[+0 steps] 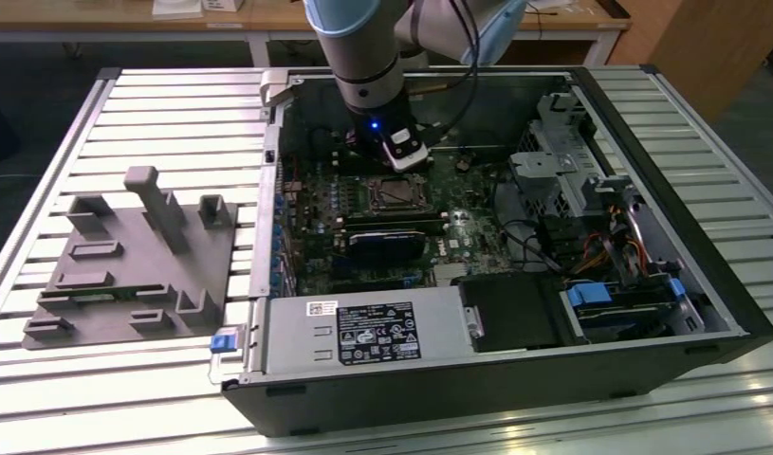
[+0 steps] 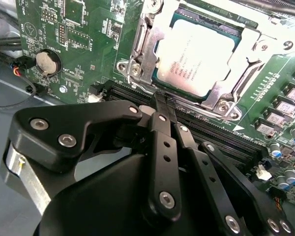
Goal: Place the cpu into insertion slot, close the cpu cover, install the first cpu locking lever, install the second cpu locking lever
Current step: 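Install the first cpu locking lever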
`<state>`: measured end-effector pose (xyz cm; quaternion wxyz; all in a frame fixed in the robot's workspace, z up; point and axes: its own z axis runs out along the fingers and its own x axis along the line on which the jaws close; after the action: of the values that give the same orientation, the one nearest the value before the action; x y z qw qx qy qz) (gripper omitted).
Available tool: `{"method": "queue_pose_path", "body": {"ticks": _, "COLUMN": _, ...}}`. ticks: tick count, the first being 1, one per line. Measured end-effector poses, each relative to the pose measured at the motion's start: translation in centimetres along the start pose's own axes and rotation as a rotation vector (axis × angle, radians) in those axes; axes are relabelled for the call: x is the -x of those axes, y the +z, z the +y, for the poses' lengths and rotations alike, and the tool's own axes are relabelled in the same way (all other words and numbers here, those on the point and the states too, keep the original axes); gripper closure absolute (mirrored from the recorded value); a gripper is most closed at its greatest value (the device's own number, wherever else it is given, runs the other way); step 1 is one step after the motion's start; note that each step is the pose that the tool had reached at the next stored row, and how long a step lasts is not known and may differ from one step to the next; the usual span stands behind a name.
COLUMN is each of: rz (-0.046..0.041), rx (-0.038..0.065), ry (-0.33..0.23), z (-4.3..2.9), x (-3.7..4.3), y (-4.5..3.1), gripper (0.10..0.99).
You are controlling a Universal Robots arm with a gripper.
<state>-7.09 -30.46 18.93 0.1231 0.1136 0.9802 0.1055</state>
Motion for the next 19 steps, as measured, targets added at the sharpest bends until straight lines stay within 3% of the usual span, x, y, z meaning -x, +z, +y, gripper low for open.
{"method": "queue_pose_path", "body": {"ticks": 5, "rz": 0.0014, "rx": 0.008, "ry": 0.002, "z": 0.00, "x": -0.01, "y": 0.03, "gripper": 0.980}}
{"method": "queue_pose_path", "body": {"ticks": 11, "rz": 0.0013, "rx": 0.008, "ry": 0.003, "z": 0.02, "x": 0.02, "y": -0.07, "gripper": 0.980}}
{"method": "queue_pose_path", "body": {"ticks": 19, "rz": 0.0014, "rx": 0.008, "ry": 0.003, "z": 0.30, "x": 0.28, "y": -1.22, "gripper": 0.980}}
